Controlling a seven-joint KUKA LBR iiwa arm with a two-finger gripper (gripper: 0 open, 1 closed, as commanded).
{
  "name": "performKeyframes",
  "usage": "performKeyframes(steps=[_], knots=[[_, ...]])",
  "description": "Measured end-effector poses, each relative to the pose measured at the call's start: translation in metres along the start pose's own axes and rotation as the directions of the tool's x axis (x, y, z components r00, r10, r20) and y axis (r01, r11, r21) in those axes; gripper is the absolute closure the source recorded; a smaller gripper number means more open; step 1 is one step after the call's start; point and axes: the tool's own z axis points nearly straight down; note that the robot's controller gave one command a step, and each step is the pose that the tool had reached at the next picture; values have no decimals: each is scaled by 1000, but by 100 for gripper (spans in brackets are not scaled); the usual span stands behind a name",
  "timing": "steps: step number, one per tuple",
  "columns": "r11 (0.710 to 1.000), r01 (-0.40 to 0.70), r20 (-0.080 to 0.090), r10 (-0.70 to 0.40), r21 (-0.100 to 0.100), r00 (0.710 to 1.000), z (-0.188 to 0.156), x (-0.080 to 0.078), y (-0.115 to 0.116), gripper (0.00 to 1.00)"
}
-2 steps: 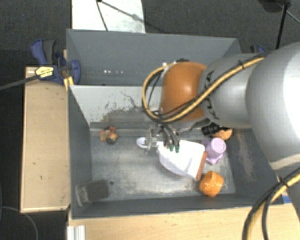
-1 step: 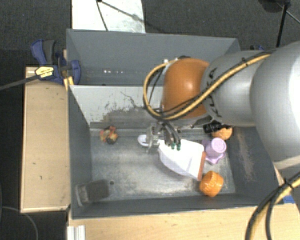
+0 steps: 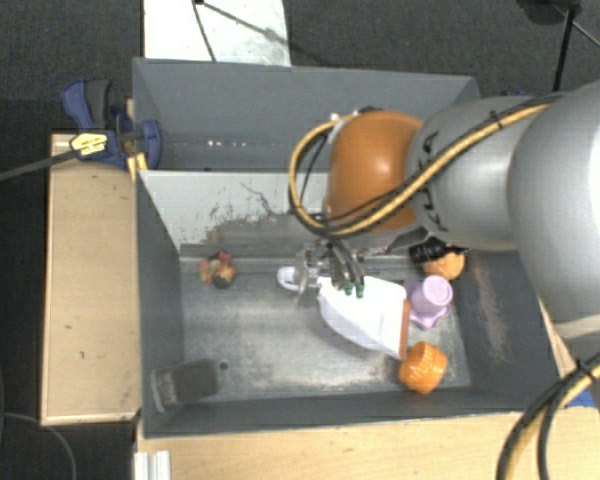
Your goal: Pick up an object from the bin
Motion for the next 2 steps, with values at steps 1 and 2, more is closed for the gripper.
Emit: performKeyframes(steps=[1, 2], knots=[[1000, -1, -5, 1, 2, 1000, -21, 2, 0, 100], [1000, -2, 4, 2, -1, 1000, -42, -1, 0, 100]])
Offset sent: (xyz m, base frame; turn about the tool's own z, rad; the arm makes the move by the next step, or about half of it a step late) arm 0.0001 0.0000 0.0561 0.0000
